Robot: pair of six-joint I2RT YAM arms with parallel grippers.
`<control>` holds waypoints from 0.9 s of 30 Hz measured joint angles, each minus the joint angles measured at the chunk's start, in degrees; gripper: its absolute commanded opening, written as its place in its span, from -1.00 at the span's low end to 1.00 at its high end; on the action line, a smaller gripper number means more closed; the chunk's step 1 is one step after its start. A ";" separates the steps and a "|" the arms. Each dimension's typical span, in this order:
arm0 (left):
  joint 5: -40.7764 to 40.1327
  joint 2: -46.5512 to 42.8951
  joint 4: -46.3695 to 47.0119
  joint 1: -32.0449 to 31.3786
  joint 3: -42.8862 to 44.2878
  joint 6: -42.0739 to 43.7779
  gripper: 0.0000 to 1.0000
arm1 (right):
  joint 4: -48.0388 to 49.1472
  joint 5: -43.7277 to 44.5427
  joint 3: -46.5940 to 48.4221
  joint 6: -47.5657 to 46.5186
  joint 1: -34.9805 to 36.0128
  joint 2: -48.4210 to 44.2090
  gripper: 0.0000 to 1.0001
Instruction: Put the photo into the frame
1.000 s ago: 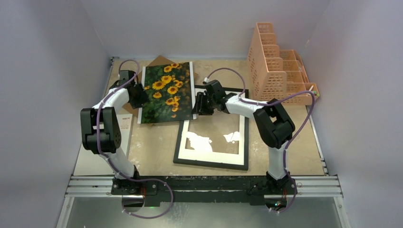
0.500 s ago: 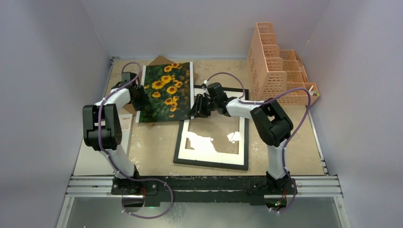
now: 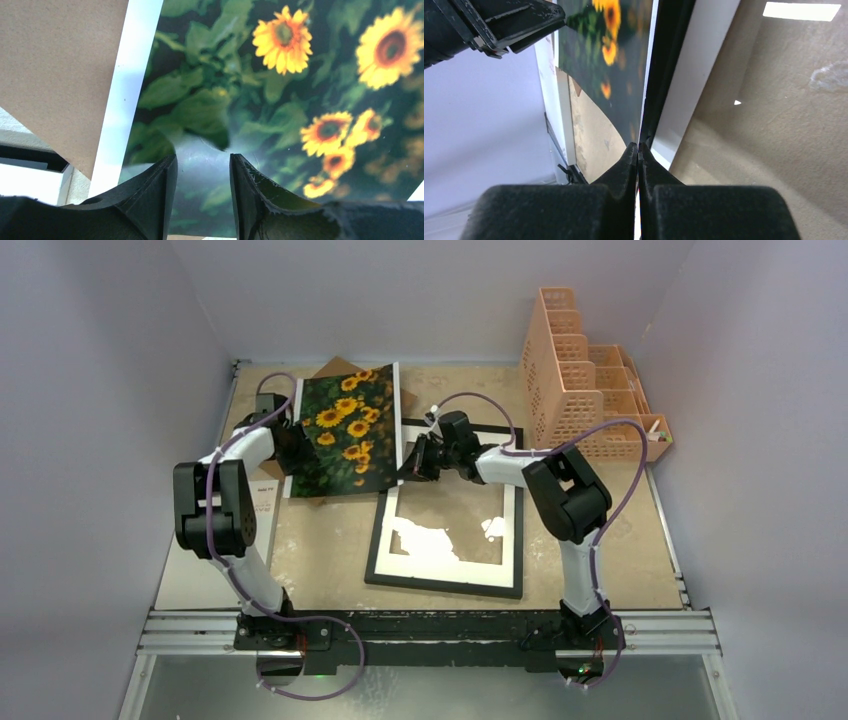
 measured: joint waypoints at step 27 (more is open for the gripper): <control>5.60 -14.95 -4.85 -0.02 10.21 -2.56 0.47 | -0.57 2.71 13.88 3.32 -4.68 -13.51 -1.00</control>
